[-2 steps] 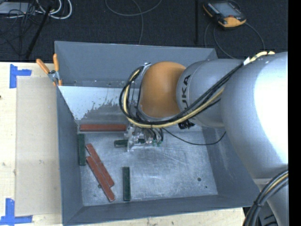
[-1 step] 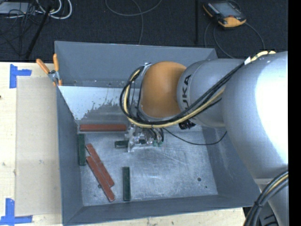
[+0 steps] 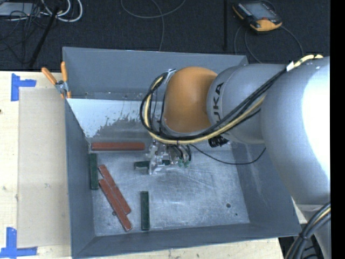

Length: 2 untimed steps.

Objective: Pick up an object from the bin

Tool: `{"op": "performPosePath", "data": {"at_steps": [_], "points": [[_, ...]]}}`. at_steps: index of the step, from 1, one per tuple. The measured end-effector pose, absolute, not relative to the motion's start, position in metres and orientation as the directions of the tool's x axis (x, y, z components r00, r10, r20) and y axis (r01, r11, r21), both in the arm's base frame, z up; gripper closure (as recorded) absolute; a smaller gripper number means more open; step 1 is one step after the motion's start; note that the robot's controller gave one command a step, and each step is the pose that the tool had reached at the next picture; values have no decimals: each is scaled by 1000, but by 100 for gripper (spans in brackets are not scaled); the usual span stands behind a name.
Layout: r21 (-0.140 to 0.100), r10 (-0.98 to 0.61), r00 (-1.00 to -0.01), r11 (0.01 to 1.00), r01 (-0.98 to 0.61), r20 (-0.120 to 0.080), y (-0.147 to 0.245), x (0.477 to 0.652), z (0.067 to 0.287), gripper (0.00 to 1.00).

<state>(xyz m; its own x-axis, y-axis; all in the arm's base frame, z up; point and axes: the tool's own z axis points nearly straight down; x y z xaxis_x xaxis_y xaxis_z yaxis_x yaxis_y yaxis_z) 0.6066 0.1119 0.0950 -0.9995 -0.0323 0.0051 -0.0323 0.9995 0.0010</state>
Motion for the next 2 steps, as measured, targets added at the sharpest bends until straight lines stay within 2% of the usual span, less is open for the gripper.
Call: {"op": "performPosePath", "data": {"at_steps": [2], "points": [[1,-33,-999,999,-33,-2,112,609,133,100]]}}
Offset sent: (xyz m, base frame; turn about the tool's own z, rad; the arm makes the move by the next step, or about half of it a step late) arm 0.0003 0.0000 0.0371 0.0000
